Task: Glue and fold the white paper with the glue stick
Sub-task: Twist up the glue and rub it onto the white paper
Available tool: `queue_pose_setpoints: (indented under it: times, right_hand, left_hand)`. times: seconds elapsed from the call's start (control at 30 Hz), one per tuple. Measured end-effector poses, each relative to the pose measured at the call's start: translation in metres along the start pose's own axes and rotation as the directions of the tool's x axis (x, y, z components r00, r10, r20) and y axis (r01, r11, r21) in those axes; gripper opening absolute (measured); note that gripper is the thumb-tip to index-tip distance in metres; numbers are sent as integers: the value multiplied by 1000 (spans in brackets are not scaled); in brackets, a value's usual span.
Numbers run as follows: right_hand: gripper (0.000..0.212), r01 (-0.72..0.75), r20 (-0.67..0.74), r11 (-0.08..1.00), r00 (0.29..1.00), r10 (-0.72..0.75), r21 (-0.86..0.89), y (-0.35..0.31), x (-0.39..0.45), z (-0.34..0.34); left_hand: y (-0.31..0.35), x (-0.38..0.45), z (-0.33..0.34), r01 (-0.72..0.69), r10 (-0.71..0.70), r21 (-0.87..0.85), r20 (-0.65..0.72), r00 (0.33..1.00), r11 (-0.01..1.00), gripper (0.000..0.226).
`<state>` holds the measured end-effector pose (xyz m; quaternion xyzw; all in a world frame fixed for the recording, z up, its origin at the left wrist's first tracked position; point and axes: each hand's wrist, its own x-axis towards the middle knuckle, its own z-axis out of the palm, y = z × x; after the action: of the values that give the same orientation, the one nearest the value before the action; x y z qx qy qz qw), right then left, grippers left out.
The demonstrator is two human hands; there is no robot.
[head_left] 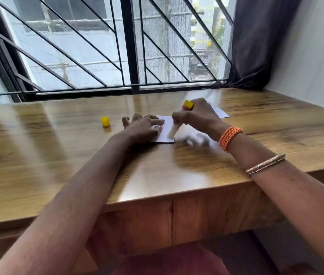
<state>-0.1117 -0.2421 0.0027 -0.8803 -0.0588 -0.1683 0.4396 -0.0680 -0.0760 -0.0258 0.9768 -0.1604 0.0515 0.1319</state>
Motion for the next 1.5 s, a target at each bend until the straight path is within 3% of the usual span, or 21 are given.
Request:
queue_pose_setpoints:
  times: [0.5,0.7,0.93,1.13,1.3,1.37,1.5]
  right_hand:
    - [13,-80,156,964,987,41,254,-8,-9,-7]
    - [18,-163,0,880,983,182,446,-3,-6,-16]
    - [17,-159,-126,870,962,244,467,2,-5,-15]
    - [14,-125,-155,878,963,219,463,7,6,-9]
    - [16,-121,-163,890,964,211,439,10,19,0]
    - [21,-110,-189,902,961,204,417,12,27,3]
    - [20,-100,-213,915,957,196,390,18,42,8]
  left_hand:
    - [-1,1,-2,3,-3,-9,-13,1000,1000,40]
    - [0,2,-5,-2,2,33,8,1000,999,39]
    - [-1,-3,-9,17,-18,51,18,1000,999,39]
    - [10,-18,-20,93,-103,281,23,994,955,39]
    - [24,-23,-16,167,-130,477,-109,985,863,42]
    - [23,-24,-11,86,-28,439,-137,990,894,41]
    - [21,-27,-12,-187,189,102,-16,982,977,42]
